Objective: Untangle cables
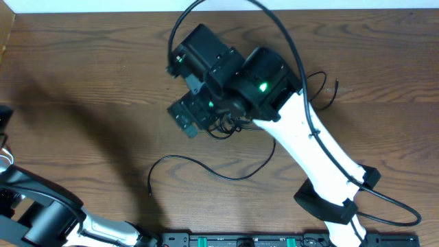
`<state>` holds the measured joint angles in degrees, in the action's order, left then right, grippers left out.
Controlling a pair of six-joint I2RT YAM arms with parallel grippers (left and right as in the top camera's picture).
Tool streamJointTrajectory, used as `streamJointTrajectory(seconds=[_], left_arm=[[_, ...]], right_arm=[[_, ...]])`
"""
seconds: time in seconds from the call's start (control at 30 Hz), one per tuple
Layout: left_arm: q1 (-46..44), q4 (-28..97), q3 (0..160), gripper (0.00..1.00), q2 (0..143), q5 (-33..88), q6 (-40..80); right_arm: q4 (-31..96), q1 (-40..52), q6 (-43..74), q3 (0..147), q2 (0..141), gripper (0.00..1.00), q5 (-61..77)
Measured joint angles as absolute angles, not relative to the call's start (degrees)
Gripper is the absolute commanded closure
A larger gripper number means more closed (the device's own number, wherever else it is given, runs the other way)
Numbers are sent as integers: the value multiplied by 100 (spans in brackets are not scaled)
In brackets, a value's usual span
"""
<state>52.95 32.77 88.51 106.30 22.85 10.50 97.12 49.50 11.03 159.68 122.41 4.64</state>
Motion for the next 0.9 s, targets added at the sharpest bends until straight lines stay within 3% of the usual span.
streamJointTrajectory(seconds=[0.4, 0.5, 0.53, 0.9], left_arm=[[2766, 4029, 8853, 42, 10632, 2781, 1050], [2073, 4383, 8853, 22, 10632, 2862, 1024], [1900, 4539, 8853, 2, 10632, 2884, 1020], [443, 6423, 8860, 2, 10634, 3981, 307]], right_arm=[[9708, 3402, 1197, 15712, 12134, 1, 624], [9717, 3267, 1131, 15231, 11769, 1, 764], [9692, 3229, 1105, 14999, 11574, 1, 762], [9712, 3028, 1422, 12038, 8248, 1, -674]])
